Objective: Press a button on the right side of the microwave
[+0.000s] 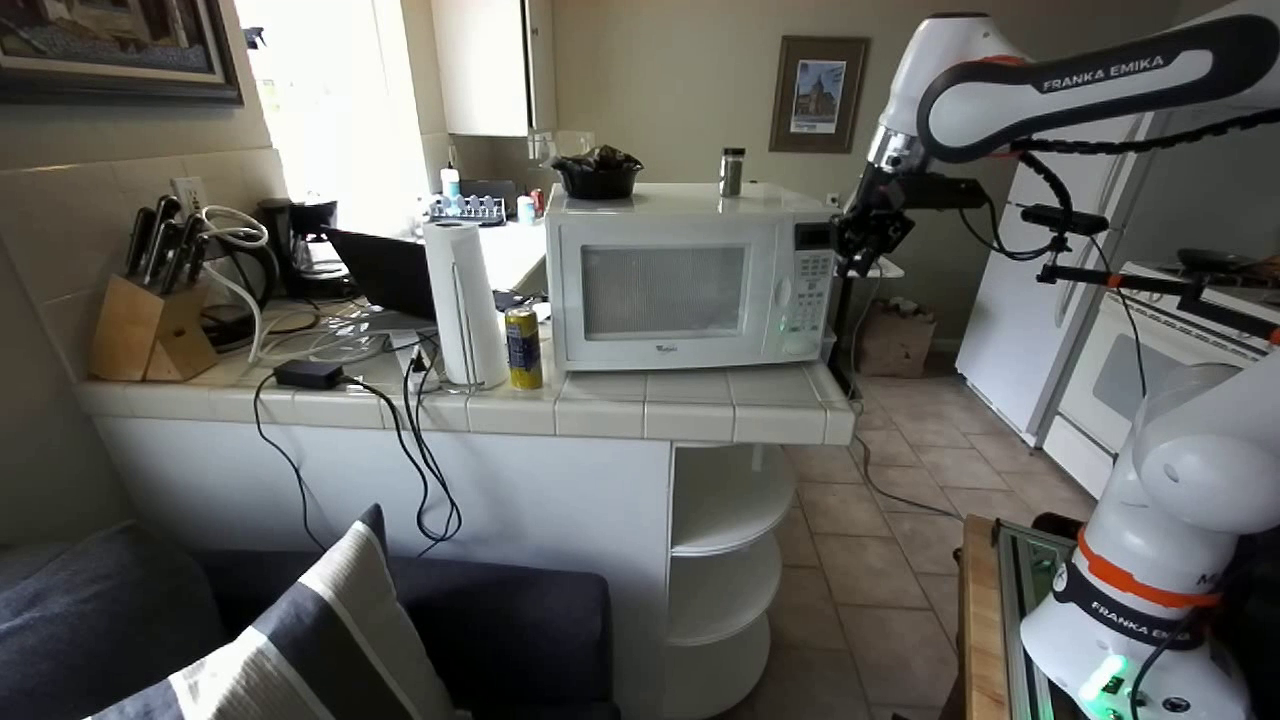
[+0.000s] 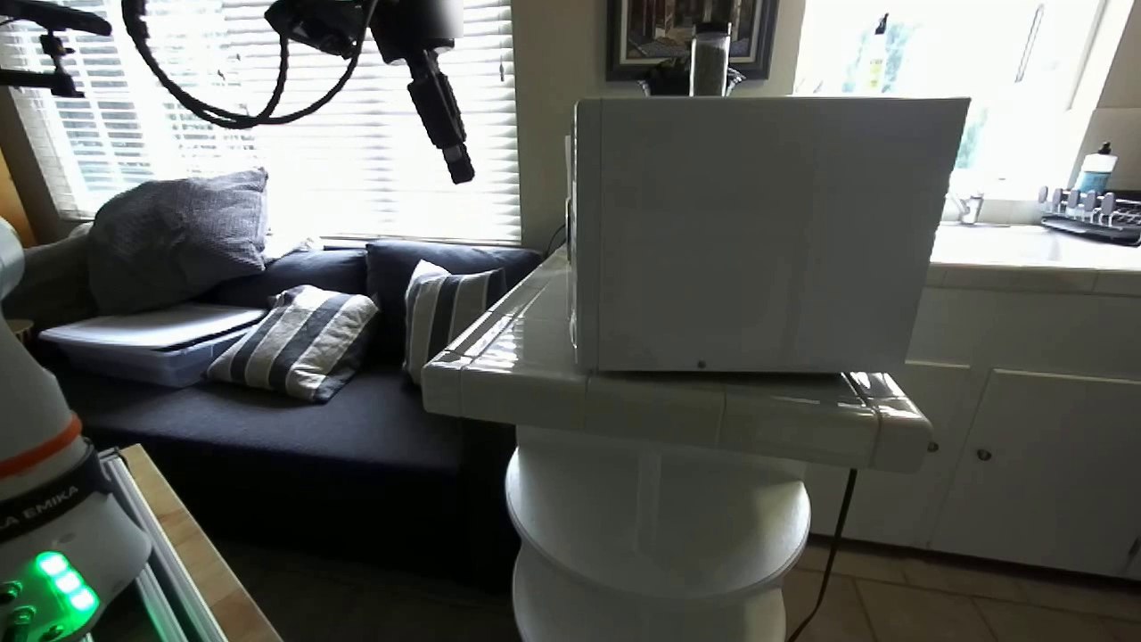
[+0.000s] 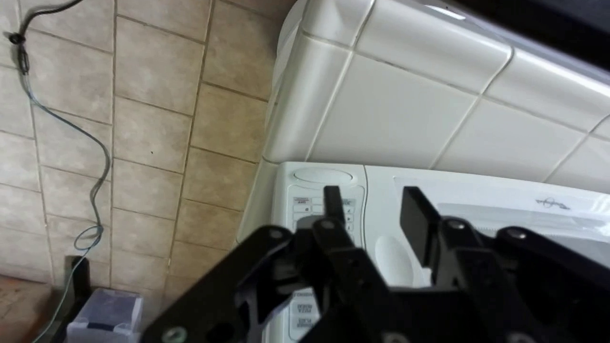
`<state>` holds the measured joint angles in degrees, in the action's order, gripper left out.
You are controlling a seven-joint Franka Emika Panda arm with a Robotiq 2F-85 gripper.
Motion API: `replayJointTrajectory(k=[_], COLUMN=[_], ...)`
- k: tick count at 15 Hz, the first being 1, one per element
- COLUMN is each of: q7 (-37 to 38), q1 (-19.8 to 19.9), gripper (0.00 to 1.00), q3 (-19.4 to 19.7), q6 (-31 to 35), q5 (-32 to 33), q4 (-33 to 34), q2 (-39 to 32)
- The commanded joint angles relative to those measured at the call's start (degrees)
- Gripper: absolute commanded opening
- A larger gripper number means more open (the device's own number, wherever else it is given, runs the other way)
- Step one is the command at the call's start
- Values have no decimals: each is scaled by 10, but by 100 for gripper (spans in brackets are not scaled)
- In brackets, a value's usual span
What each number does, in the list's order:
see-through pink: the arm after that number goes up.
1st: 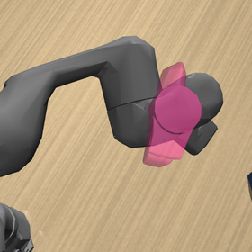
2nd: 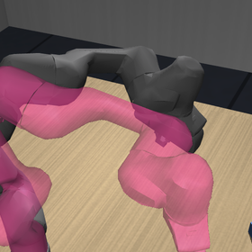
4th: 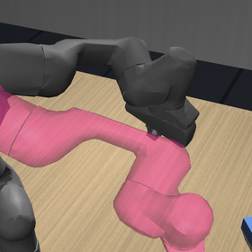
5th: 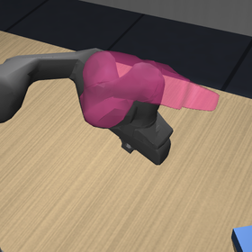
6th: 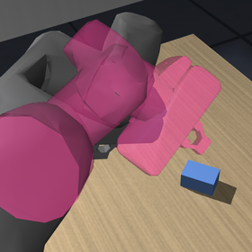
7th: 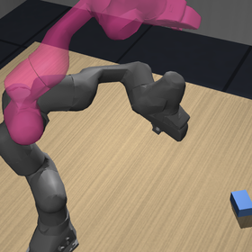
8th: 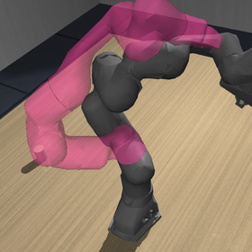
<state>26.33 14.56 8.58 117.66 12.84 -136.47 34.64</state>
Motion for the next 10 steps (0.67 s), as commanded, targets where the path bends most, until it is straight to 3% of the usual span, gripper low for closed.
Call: replayJointTrajectory(k=[1, 5, 6, 8, 10], q7=[-49, -128, -97, -118, -123], q1=[7, 1, 17, 16, 16], gripper=[69, 99, 81, 97, 100], q3=[7, 24, 5, 11, 11], q6=[15, 39, 27, 27, 27], q5=[-33, -45, -36, -38, -38], q4=[-5, -15, 1, 0, -1], q2=[30, 61, 39, 49, 52])
